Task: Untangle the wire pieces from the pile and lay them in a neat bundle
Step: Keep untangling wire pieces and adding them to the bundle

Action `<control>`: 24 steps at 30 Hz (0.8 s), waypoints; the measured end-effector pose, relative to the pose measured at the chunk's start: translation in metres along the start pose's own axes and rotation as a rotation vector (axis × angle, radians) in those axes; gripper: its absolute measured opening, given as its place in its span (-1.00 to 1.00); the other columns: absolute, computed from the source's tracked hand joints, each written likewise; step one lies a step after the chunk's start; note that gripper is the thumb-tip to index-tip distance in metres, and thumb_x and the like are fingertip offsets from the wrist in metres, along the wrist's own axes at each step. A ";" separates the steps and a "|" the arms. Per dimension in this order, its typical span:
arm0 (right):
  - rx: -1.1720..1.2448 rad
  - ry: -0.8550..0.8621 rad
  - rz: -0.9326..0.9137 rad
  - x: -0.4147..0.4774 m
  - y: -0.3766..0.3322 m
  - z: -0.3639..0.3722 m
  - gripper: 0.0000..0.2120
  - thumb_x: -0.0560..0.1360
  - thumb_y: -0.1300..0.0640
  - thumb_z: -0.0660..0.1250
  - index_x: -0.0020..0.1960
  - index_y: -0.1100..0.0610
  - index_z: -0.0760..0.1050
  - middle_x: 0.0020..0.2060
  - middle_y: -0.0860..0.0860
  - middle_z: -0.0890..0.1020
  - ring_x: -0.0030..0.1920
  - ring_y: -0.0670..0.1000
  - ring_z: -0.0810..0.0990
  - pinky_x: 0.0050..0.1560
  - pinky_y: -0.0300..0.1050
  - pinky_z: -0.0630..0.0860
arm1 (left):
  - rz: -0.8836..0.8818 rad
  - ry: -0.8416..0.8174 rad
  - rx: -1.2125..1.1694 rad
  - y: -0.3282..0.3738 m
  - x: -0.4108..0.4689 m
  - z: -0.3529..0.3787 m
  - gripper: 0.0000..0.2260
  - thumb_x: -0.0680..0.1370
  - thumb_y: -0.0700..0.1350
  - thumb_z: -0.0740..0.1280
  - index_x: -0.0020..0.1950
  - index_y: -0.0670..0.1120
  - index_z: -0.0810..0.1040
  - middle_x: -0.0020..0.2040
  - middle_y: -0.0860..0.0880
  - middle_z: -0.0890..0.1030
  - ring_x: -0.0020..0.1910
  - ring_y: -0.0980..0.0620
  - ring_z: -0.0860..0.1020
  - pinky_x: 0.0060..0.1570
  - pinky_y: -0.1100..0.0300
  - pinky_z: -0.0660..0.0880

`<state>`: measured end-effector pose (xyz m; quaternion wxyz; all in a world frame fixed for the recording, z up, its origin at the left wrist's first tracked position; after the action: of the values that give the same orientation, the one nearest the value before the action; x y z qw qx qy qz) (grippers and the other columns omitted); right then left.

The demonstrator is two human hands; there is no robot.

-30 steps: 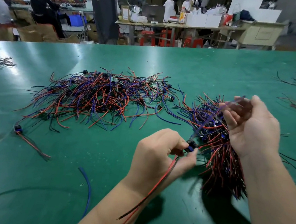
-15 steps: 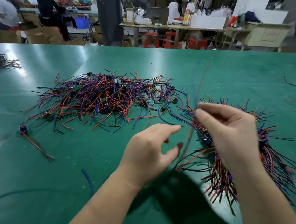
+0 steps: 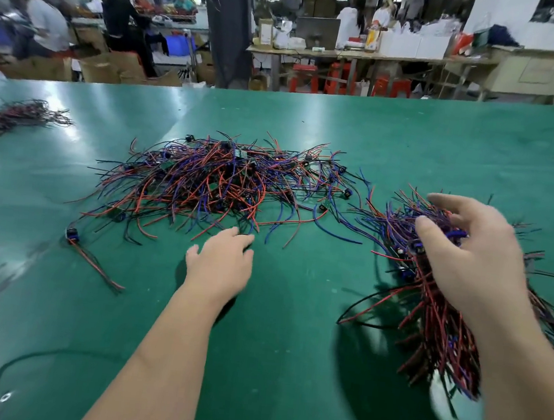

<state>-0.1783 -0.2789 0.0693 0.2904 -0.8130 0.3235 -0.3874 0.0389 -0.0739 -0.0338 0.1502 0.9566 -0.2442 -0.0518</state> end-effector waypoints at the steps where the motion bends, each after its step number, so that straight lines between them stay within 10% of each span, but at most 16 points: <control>1: 0.015 -0.008 0.003 -0.001 0.000 0.003 -0.71 0.48 0.09 0.36 0.20 -0.01 0.55 0.03 -0.05 0.53 0.08 -0.06 0.48 0.01 -0.22 0.32 | 0.023 0.022 0.022 0.002 0.002 -0.001 -0.68 0.63 -0.02 0.11 0.38 0.13 0.41 0.50 0.07 0.28 0.44 0.04 0.27 0.38 -0.05 0.14; 7: 0.082 0.008 0.027 -0.003 0.000 0.004 -0.78 0.48 0.14 0.37 0.11 -0.03 0.58 -0.04 -0.02 0.53 -0.01 0.00 0.53 -0.03 -0.17 0.37 | -0.005 0.218 -0.076 0.003 0.000 -0.021 -0.91 0.54 -0.06 0.34 -0.03 0.04 0.64 0.04 0.03 0.63 0.09 -0.05 0.54 0.10 0.09 0.32; 14: 0.309 -0.002 0.029 -0.008 -0.007 0.011 -0.81 0.48 0.27 0.34 -0.10 0.00 0.62 -0.24 -0.07 0.66 -0.34 -0.22 0.57 -0.25 -0.40 0.49 | 0.031 0.376 -0.438 0.010 -0.014 -0.037 -0.82 0.52 -0.16 0.38 0.06 -0.03 0.43 -0.24 0.10 0.56 -0.16 -0.03 0.53 -0.15 0.16 0.36; 19: 0.885 -0.421 0.411 -0.030 -0.013 0.063 -0.80 0.60 0.24 0.18 -0.08 0.23 0.57 -0.31 0.16 0.66 -0.33 0.09 0.65 -0.36 -0.22 0.56 | 0.546 0.677 -0.686 0.061 -0.062 -0.080 -0.91 0.48 -0.22 0.40 -0.07 -0.10 0.51 -0.20 0.07 0.57 -0.21 0.11 0.52 -0.09 0.33 0.41; 24: 1.083 -0.647 0.592 -0.048 -0.018 0.089 -0.62 0.42 0.04 0.30 0.08 0.32 0.53 -0.26 0.18 0.65 -0.38 0.00 0.62 -0.40 -0.21 0.56 | 0.949 0.422 -0.684 0.125 -0.104 -0.051 -0.85 0.38 -0.34 0.41 -0.13 -0.15 0.55 -0.18 -0.03 0.58 -0.16 0.01 0.51 -0.06 0.18 0.47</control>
<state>-0.1233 -0.2122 0.0140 0.8303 -0.5057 0.1900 -0.1369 -0.0998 -0.1142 0.0568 0.4997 0.6313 -0.5775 0.1354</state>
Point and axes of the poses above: each hand's wrist, its own x-axis towards the middle knuckle, its own z-axis out of the palm, y = z × x, the point moved 8 cm from there along x, towards the middle knuckle
